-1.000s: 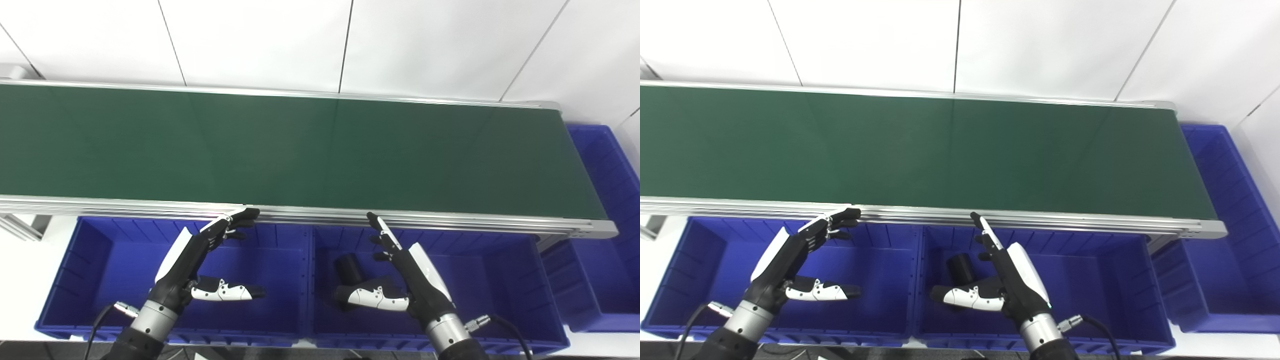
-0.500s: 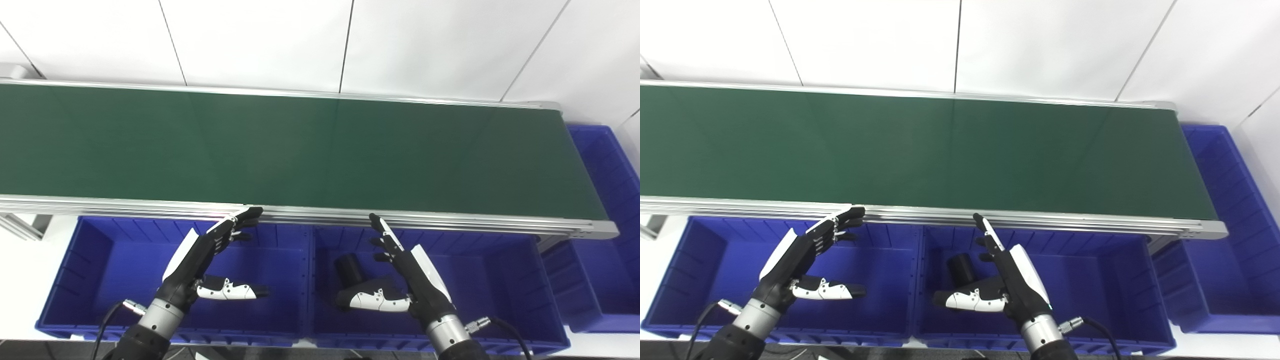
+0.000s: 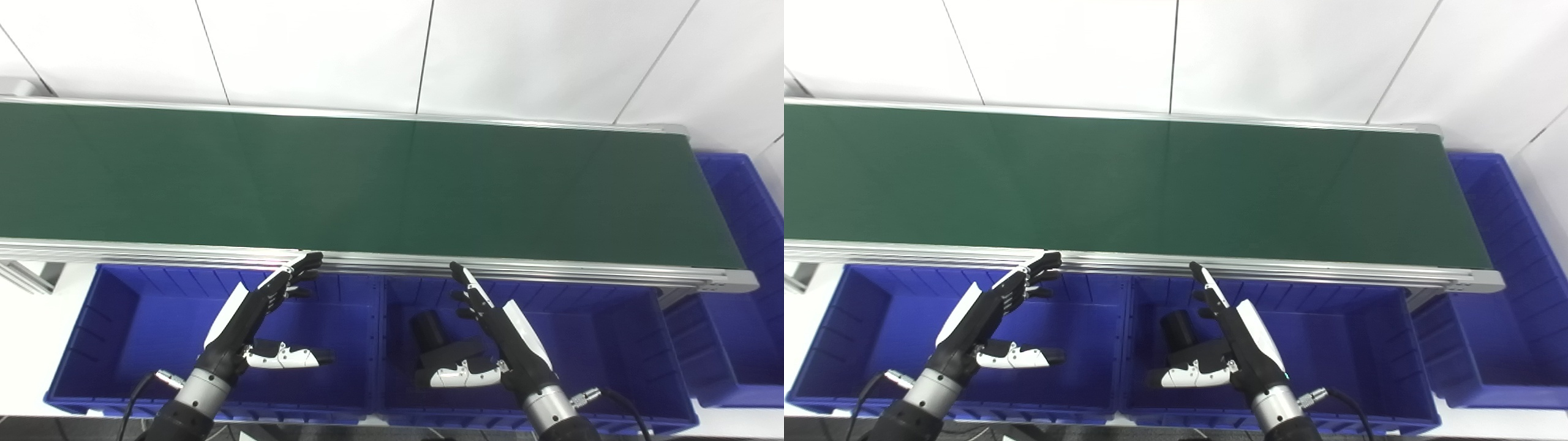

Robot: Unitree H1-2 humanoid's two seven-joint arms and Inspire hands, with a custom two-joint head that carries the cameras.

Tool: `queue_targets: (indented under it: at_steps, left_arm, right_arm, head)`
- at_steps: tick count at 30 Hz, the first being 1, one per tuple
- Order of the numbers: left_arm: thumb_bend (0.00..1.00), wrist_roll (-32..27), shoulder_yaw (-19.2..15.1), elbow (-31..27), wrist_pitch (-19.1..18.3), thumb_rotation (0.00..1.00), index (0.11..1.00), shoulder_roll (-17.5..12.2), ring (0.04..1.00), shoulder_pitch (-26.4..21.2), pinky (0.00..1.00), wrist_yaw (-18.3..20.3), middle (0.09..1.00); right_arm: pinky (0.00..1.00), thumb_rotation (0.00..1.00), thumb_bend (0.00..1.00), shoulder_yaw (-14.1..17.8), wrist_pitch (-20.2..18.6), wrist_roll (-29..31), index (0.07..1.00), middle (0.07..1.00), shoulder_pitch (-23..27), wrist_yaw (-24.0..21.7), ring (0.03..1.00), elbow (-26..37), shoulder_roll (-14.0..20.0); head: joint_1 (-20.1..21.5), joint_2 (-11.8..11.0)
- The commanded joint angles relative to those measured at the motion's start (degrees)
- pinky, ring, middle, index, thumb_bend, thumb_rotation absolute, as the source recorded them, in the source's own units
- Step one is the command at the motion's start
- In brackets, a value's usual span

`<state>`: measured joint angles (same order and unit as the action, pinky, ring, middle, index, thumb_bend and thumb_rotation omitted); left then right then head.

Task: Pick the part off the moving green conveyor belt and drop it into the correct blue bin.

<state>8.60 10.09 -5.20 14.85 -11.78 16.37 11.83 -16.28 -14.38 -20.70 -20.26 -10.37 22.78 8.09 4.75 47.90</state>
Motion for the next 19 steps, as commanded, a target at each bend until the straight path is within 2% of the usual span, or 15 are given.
queue_targets:
  at_steps: [1, 8, 13, 19]
  left_arm:
    - [0.81, 0.1, -0.2, -0.7, 2.3, 0.26, 0.894, 0.0, 0.858, -0.4, 0.76, -0.8, 0.897]
    - [0.82, 0.3, -0.2, -0.9, 2.2, 0.22, 0.892, -0.1, 0.854, -0.4, 0.74, -0.7, 0.892]
    - [0.83, 0.2, -0.3, -0.9, 2.4, 0.21, 0.885, -0.2, 0.854, -0.3, 0.75, -0.7, 0.891]
    - [0.84, 0.7, -0.3, -0.6, 2.8, 0.22, 0.881, -0.4, 0.849, 0.1, 0.75, -0.9, 0.890]
  right_arm:
    - [0.86, 0.05, 0.81, 0.2, 3.2, 0.9, 0.993, 0.983, 0.4, 0.8, 0.921, 1.0, 0.0]
    - [0.85, 0.11, 0.82, 0.1, 3.2, 0.7, 0.983, 0.975, 0.4, 1.1, 0.918, 0.9, -0.1]
    - [0.84, 0.11, 0.80, 0.1, 3.2, 0.8, 0.982, 0.970, 0.3, 1.4, 0.917, 0.8, -0.3]
    - [0.83, 0.16, 0.79, -0.5, 4.5, 0.0, 0.981, 0.963, 0.1, 2.3, 0.912, -0.2, -0.1]
  head:
    - [0.0, 0.1]
    - [0.6, 0.0]
    - [0.8, -0.2]
    - [1.0, -2.3]
